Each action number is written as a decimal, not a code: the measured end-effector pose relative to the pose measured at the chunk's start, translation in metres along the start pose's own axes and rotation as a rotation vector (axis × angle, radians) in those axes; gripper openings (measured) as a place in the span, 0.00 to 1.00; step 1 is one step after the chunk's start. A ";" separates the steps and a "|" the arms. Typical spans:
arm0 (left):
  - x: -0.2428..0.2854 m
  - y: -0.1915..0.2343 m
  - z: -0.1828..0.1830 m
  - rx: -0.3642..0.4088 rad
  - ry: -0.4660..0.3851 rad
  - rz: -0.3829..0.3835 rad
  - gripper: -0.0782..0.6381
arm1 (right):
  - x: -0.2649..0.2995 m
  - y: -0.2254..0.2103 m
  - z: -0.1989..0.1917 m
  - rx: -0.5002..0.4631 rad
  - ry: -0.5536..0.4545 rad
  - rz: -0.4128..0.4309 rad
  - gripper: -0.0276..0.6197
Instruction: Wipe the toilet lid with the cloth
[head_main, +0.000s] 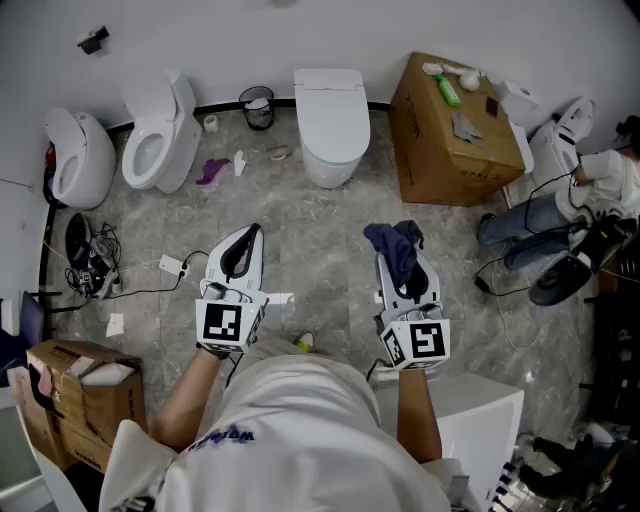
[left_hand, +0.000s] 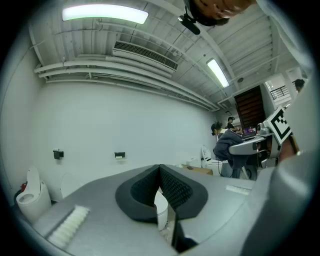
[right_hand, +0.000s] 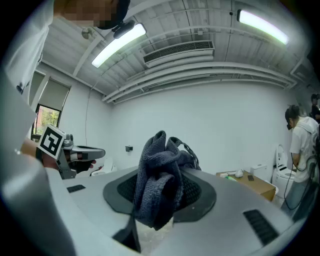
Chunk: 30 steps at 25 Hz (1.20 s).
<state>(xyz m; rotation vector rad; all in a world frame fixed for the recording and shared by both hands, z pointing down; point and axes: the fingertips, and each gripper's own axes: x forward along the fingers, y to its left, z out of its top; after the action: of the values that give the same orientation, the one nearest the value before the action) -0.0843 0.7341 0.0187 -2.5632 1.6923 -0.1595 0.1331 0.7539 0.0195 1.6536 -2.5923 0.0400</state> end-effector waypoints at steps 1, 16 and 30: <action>0.002 -0.003 0.000 0.000 0.001 -0.001 0.11 | -0.001 -0.003 0.000 0.000 0.000 0.001 0.27; 0.029 0.002 -0.008 -0.005 0.052 0.025 0.11 | 0.017 -0.034 -0.027 0.102 0.054 0.028 0.28; 0.150 0.091 -0.022 -0.031 0.048 0.054 0.11 | 0.150 -0.062 -0.014 0.020 0.086 0.076 0.28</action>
<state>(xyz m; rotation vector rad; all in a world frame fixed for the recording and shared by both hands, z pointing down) -0.1113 0.5606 0.0380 -2.5530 1.7921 -0.1948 0.1268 0.5923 0.0428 1.5232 -2.5979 0.1387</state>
